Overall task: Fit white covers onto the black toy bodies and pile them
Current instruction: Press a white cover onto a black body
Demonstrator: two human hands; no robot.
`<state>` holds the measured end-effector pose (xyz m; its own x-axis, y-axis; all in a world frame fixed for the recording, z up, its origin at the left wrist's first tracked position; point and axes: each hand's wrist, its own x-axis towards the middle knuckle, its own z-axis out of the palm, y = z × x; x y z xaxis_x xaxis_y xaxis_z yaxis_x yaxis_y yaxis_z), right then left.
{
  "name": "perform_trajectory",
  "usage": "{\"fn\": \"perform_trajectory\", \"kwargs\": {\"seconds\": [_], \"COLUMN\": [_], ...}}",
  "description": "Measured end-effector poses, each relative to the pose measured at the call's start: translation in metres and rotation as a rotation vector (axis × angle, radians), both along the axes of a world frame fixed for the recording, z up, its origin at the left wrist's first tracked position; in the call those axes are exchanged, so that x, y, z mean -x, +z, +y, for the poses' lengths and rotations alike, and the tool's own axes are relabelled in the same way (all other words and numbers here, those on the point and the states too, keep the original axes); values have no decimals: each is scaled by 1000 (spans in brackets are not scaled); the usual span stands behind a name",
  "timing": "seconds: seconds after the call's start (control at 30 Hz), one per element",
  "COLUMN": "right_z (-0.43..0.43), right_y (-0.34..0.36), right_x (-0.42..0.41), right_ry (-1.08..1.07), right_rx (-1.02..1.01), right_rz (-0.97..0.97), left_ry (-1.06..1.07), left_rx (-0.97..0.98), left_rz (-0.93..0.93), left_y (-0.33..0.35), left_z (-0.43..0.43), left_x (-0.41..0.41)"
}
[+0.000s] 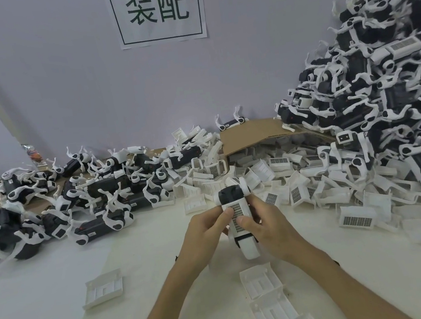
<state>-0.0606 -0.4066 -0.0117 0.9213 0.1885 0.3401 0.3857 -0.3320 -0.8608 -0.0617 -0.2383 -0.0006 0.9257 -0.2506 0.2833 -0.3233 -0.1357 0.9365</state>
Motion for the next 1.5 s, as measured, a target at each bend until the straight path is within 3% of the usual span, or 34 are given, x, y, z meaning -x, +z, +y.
{"fn": "perform_trajectory", "kwargs": {"seconds": [0.33,0.57,0.83,1.2,1.5], "right_z": [1,0,5,2,8], "right_y": [-2,-2,-4,-3,-4], "right_x": [2,1,2,2,2], "right_ry": [50,-6,4,-79,-18], "right_rx": [70,99,216,165,158], "right_rz": [51,-19,-135,-78,-57], "left_ry": [97,7,26,149,61], "left_rx": [88,18,91,458,542], "left_rz": [80,117,49,316,341], "left_y": [-3,-5,-10,-7,-8], "left_z": [-1,1,0,8,8], "left_x": [-3,-4,-6,-15,-13]}}
